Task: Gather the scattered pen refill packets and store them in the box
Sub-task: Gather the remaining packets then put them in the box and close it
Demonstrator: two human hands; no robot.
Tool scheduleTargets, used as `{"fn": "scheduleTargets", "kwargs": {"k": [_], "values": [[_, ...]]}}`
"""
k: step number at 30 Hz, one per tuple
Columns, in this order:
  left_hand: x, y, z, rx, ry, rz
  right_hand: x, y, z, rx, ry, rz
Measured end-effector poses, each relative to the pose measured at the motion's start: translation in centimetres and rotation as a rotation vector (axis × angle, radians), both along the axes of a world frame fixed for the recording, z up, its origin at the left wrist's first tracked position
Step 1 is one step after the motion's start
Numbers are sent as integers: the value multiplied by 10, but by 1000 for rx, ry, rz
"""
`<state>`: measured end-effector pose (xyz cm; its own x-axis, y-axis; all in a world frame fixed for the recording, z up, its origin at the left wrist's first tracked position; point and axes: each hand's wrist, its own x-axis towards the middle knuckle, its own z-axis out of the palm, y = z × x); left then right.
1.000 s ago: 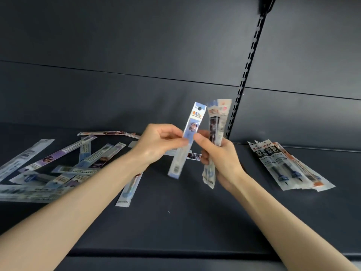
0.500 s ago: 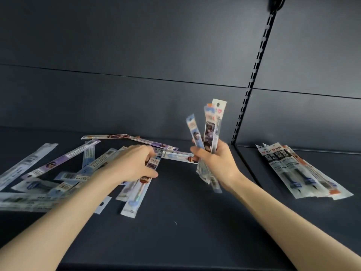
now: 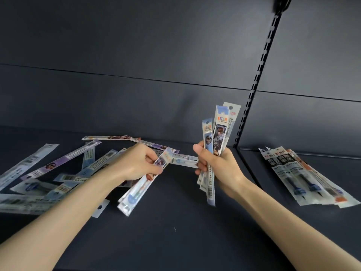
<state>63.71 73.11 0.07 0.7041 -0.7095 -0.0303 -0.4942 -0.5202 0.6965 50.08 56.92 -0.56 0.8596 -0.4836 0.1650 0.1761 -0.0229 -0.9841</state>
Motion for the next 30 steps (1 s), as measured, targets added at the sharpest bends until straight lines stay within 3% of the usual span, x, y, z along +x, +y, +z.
{"fn": "scheduleTargets", "kwargs": {"k": [5, 10, 13, 17, 21, 25, 30], "values": [[-19, -9, 18, -444, 264, -65, -3, 3, 0, 11, -30, 78], [-32, -36, 27, -562, 314, -172, -4, 5, 1, -6, -27, 213], [-25, -47, 24, -511, 231, -178, -6, -1, 2, -8, 23, 60], [6, -48, -8, -118, -195, -154, -10, -18, 7, 19, 37, -87], [12, -51, -28, 50, -338, -211, -11, -26, 11, -39, -65, -232], [12, -54, -25, 42, -355, -212, -12, -23, 4, -154, 12, -189], [14, -53, -21, -60, -159, -227, -7, -20, -4, -265, 80, -155]]}}
